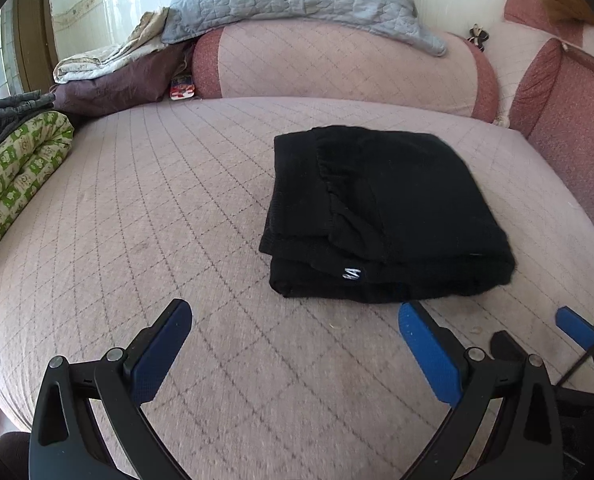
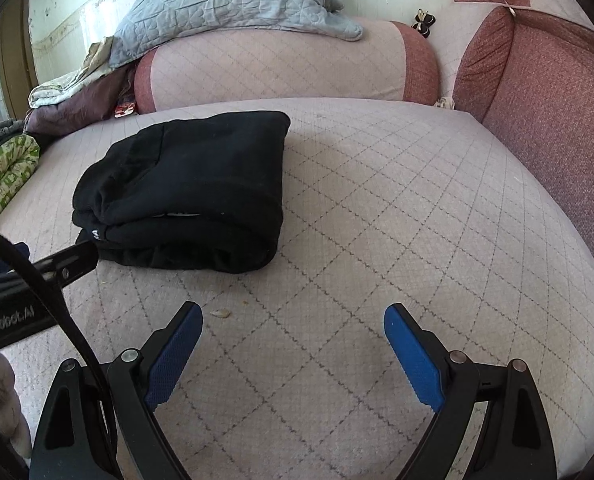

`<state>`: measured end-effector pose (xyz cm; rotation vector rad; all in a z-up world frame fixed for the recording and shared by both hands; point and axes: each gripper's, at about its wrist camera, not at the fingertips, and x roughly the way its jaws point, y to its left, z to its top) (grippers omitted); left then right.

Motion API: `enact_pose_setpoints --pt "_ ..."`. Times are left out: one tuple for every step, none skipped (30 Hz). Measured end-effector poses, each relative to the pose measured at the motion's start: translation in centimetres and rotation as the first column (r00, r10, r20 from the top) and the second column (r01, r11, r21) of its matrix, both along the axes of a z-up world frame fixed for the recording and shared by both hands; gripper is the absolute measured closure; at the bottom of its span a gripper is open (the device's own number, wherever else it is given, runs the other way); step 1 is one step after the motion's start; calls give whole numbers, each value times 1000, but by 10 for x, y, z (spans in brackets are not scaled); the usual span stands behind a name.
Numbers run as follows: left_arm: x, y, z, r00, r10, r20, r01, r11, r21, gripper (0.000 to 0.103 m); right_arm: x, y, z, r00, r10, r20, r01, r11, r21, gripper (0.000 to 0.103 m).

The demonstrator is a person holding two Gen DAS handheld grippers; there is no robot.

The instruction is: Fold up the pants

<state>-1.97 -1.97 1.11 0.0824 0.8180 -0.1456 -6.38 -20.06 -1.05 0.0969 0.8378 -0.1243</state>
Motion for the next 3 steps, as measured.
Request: enact_pose_setpoints --pt "-3 0 3 1000 -4 7 4 1000 6 0 -2 2 2 1000 4 4 -4 1000 -2 8" --pt "-6 -1 5 1000 -4 15 3 1000 14 0 -6 4 5 1000 9 12 -9 1000 -9 8" --pt "-11 -2 7 1000 0 27 -1 1000 24 0 -10 7 8 1000 18 21 -17 1000 -25 8"
